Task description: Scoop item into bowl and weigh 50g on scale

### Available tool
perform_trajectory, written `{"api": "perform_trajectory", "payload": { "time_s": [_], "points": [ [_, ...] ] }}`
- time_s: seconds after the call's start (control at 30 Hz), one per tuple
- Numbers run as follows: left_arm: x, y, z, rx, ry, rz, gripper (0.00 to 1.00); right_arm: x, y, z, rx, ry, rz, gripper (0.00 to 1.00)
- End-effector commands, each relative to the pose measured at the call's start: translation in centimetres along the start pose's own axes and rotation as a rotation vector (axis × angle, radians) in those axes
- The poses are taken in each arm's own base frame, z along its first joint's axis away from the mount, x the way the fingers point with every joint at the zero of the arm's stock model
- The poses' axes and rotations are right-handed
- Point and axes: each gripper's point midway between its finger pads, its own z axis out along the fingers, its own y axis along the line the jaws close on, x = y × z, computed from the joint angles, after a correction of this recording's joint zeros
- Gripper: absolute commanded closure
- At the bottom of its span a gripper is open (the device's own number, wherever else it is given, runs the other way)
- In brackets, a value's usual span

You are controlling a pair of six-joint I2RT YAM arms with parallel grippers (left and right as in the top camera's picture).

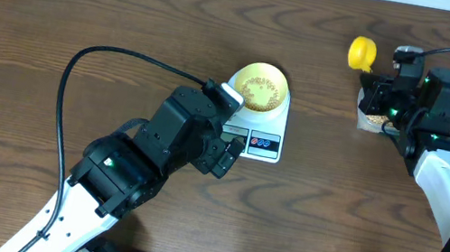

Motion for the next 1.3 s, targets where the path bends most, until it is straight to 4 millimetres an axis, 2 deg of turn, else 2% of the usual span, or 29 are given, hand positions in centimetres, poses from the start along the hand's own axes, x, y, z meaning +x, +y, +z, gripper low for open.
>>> {"api": "perform_trajectory", "payload": {
  "time_s": [0.0,0.23,0.37,0.5,0.63,0.8,0.97,1.07,1.27],
  "points": [
    [0.2,-0.1,0.1,0.010,0.008,0.014,0.03,0.2,-1.3,-0.1,0.054,0.015,0.000,0.99],
    [0.2,-0.1,0.1,0.010,0.008,0.014,0.03,-0.9,-2.6,-1.3,0.078,-0.021,0.006,0.99],
    [0.2,-0.1,0.1,0.010,0.008,0.014,0.03,-1.8,-3.1,-3.3,0.100,-0.040,-0.038,0.99],
    [0.2,-0.1,0.1,0.010,0.008,0.014,0.03,-1.8,-3.0,-5.8,0.131,-0.021,-0.099,0.99],
    [0.2,-0.1,0.1,0.010,0.008,0.014,0.03,-1.1,-2.7,-8.6,0.166,0.013,-0.126,0.99],
    [0.2,-0.1,0.1,0.010,0.008,0.014,0.03,1.5,-4.0,-10.8,0.285,0.118,-0.080,0.99],
    [0.2,-0.1,0.1,0.010,0.008,0.014,0.03,2.1,-4.3,-10.5,0.290,0.142,-0.069,0.99],
    [0.2,-0.1,0.1,0.010,0.008,0.014,0.03,2.7,-5.4,-10.2,0.335,0.167,-0.057,0.99],
    [0.2,-0.1,0.1,0.010,0.008,0.014,0.03,3.6,-6.2,-9.1,0.336,0.199,-0.035,0.99]
  ]
}}
